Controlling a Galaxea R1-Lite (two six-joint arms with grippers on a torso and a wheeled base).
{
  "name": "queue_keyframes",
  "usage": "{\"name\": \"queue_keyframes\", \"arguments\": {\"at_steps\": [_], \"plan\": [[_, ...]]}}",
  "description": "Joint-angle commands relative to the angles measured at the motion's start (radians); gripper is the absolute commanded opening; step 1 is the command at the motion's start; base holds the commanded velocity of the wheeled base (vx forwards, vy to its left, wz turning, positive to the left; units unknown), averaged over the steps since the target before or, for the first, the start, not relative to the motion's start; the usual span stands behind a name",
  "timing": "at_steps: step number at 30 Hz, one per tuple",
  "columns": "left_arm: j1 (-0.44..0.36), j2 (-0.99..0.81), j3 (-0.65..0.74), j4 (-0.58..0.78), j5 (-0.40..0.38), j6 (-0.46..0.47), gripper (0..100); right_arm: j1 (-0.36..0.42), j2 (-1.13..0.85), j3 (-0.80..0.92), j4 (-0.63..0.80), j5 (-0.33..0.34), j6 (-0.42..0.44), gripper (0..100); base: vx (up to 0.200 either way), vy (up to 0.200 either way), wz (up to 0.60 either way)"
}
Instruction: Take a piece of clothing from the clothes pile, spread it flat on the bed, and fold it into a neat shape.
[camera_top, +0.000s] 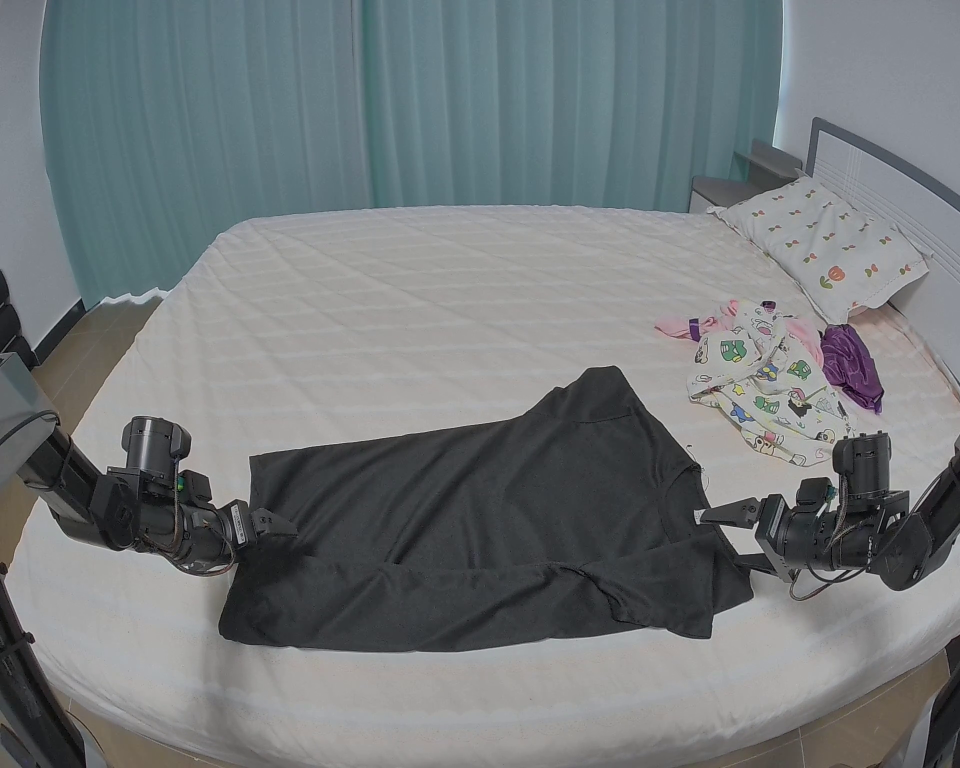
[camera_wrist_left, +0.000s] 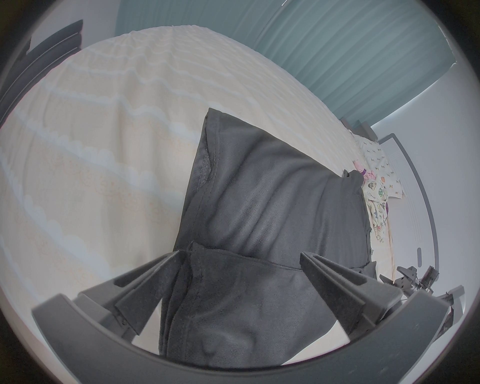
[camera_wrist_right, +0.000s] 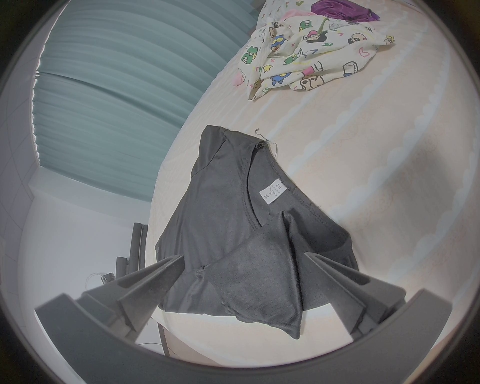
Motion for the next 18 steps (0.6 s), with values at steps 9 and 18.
{"name": "queue_keyframes", "arguments": {"at_steps": [9,18], "plan": [[0.003,0.022,0.009,-0.019,-0.001,-0.001,100,0.004,0.024,-0.002,-0.002,-0.003,0.0,100,0.0,0.0,0.0],[0.026,0.005,0.01,-0.016,0.048,-0.016,0,-0.008,0.046,-0.016,-0.083,-0.001,-0.031,100,0.0,0.0,0.0]]}}
